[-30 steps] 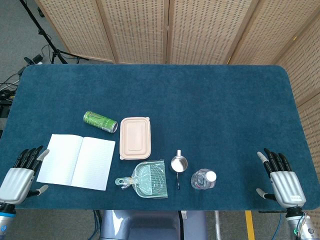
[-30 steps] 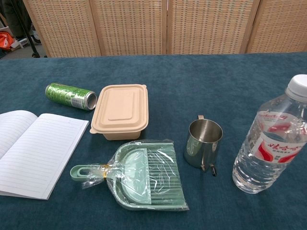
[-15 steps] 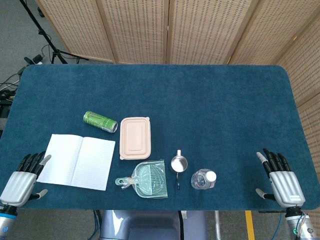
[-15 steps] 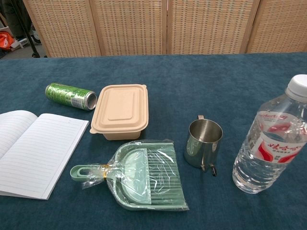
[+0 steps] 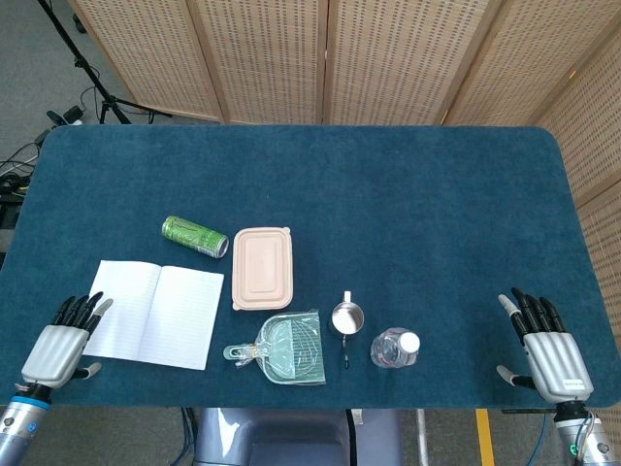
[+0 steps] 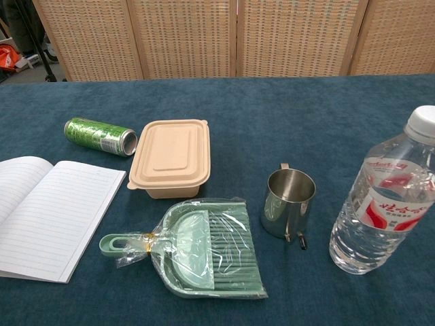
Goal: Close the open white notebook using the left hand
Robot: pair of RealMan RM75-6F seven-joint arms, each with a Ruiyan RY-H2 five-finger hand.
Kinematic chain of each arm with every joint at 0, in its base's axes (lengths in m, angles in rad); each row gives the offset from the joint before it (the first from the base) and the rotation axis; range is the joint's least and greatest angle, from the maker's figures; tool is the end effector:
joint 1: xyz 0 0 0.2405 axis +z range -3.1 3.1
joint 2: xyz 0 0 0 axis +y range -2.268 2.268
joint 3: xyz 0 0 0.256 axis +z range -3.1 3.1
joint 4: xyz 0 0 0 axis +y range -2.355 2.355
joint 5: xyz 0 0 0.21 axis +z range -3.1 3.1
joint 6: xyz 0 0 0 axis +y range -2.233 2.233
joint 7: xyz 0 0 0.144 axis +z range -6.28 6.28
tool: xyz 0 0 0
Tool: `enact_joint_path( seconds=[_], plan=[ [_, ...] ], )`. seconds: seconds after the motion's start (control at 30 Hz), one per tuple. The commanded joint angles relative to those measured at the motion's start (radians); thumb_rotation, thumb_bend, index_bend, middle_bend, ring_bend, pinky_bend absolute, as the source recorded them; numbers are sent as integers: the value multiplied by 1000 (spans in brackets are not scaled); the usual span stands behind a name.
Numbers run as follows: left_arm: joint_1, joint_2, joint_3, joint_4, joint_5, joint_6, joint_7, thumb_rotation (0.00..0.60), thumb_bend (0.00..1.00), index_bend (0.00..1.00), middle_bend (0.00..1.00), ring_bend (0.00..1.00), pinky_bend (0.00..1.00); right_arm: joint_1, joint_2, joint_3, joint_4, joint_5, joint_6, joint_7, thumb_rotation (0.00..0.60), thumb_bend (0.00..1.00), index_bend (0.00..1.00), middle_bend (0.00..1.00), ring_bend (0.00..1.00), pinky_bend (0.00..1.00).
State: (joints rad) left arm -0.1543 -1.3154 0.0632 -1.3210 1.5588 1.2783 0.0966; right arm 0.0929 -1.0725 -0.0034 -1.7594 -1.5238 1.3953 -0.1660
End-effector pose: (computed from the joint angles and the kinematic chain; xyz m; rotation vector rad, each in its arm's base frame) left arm -0.3497 0.1781 0.0779 -1.7115 -0.8915 -0.6262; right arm -0.2887 -0.1684 0.1405 1.5298 -0.9366 0.7914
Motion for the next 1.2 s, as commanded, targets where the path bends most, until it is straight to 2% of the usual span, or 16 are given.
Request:
enact_joint_path(
  seconds=[0.03,1.2],
  plan=[
    [-8,-11,-1,12,-4,-10,-1,600,0,0,0,0,0,-1,0,0,-1,-2,2,1,600,0,0,0,0,0],
    [-32,-109,-6,145,-18,-12,53,600,0,0,0,0,0,-8,8,-1,-6,-19,19,17,600,0,0,0,0,0]
  ],
)
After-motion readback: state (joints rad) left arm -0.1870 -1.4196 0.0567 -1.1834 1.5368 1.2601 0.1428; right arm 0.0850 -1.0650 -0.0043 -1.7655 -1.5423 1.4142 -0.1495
